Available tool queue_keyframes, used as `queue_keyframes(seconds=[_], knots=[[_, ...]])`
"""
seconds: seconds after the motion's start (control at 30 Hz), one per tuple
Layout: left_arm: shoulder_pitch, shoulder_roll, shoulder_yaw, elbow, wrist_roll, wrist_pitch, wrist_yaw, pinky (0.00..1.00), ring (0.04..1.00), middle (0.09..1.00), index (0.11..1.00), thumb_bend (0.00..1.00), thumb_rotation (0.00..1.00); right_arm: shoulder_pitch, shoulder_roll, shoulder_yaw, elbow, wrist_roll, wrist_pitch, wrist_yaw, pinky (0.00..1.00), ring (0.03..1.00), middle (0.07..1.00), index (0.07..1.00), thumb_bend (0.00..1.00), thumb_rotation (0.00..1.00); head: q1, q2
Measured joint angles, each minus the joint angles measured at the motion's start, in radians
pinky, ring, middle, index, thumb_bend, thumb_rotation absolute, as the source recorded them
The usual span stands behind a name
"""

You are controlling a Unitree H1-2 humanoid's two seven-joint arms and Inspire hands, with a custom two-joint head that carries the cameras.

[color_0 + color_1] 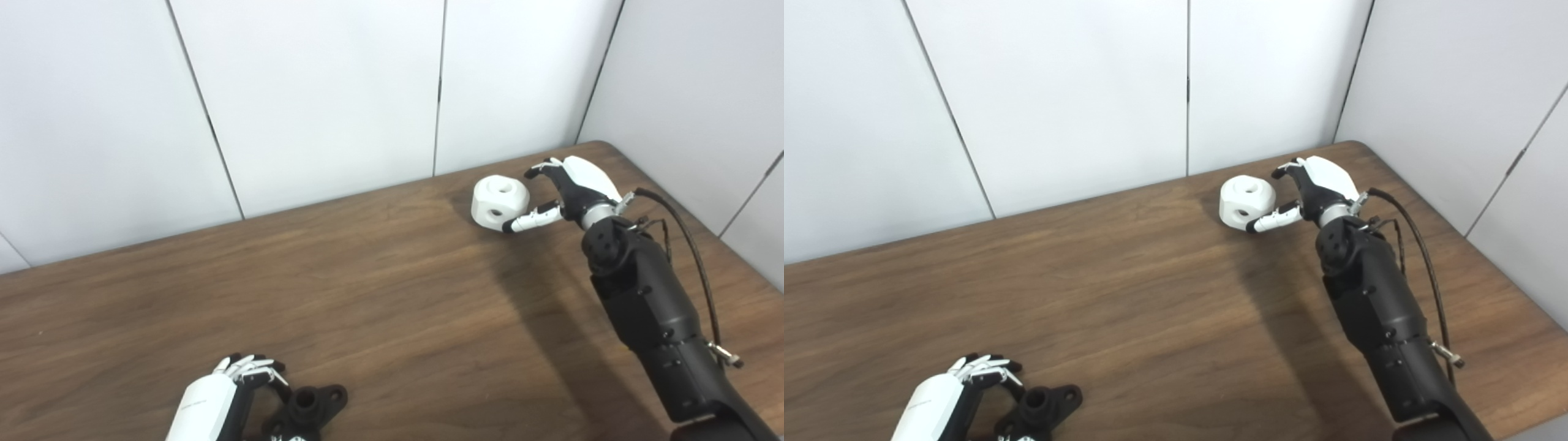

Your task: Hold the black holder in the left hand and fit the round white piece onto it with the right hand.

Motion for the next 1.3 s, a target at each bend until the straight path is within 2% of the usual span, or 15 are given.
queue_keyframes(seconds=[0.13, 0.67, 1.07, 1.3], knots=[[0.000, 0.000, -0.001, 0.000, 0.008, 0.000, 0.000, 0.94, 0.839, 0.747, 0.485, 0.52, 0.04, 0.000, -0.002, 0.021, 0.018, 0.013, 0.000, -0.001, 1.00, 1.000, 0.958, 0.795, 0.99, 0.39, 0.005, -0.005], [0.005, -0.004, -0.001, 0.001, 0.013, -0.003, 0.005, 0.93, 0.842, 0.747, 0.485, 0.52, 0.04, -0.032, -0.026, 0.040, 0.096, 0.062, 0.000, -0.059, 1.00, 1.000, 0.975, 0.794, 0.97, 0.42, 0.026, -0.012], [0.008, -0.005, -0.002, 0.001, 0.015, -0.002, 0.004, 0.94, 0.845, 0.749, 0.485, 0.52, 0.04, -0.053, -0.026, 0.077, 0.142, 0.103, -0.001, -0.141, 1.00, 1.000, 0.964, 0.773, 0.94, 0.39, 0.029, -0.014], [0.008, -0.005, -0.004, 0.001, 0.016, -0.002, 0.004, 0.94, 0.843, 0.748, 0.485, 0.52, 0.04, -0.066, -0.026, 0.093, 0.146, 0.120, -0.001, -0.158, 1.00, 1.000, 0.959, 0.761, 0.94, 0.37, 0.029, -0.014]])
